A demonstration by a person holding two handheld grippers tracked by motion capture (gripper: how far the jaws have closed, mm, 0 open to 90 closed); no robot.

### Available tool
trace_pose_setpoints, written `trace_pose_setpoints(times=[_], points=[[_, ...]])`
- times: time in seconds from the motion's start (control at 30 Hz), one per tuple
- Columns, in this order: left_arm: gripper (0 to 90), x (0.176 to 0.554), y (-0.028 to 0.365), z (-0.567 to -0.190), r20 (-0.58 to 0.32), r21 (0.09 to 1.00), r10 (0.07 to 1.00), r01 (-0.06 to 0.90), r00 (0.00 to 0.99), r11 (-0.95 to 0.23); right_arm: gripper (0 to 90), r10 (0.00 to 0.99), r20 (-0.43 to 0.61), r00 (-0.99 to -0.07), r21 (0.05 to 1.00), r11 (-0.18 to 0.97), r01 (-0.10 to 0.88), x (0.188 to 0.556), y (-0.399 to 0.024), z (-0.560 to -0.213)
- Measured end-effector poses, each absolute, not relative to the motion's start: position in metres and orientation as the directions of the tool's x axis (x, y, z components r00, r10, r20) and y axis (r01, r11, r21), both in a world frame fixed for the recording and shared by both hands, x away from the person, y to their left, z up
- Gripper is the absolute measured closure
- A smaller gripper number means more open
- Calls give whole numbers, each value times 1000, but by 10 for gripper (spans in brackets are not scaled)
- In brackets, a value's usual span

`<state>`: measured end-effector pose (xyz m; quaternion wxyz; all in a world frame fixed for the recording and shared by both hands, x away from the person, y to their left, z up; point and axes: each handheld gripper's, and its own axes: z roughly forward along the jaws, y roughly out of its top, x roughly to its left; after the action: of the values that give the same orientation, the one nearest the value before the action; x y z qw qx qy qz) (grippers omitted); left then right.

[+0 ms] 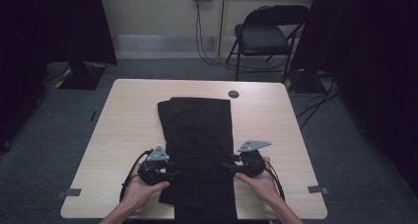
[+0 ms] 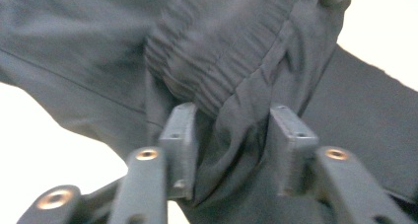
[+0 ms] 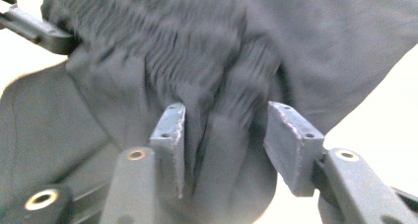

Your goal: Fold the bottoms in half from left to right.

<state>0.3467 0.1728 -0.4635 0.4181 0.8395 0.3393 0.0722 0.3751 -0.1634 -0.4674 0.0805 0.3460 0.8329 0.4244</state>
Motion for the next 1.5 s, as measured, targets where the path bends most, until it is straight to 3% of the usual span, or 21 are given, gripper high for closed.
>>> trace_pose_setpoints(times=[0.2,0.43,0.67,1.03,1.5], points=[[516,364,193,-450,-166,783,711,530,684,-327,476,693,146,-706,805,332,492,390,-173,-452],[520,403,195,-475,-145,735,798,604,585,-309,471,755,120,-645,780,331,532,422,-171,-469],[487,399,179,-488,-114,709,758,587,642,-390,469,746,123,-655,751,361,552,421,-165,-487],[540,376,175,-474,-124,748,708,534,696,-394,456,696,164,-699,762,360,538,400,-167,-477],[476,351,171,-465,-161,756,613,496,773,-427,431,644,167,-747,766,392,509,367,-170,-468]])
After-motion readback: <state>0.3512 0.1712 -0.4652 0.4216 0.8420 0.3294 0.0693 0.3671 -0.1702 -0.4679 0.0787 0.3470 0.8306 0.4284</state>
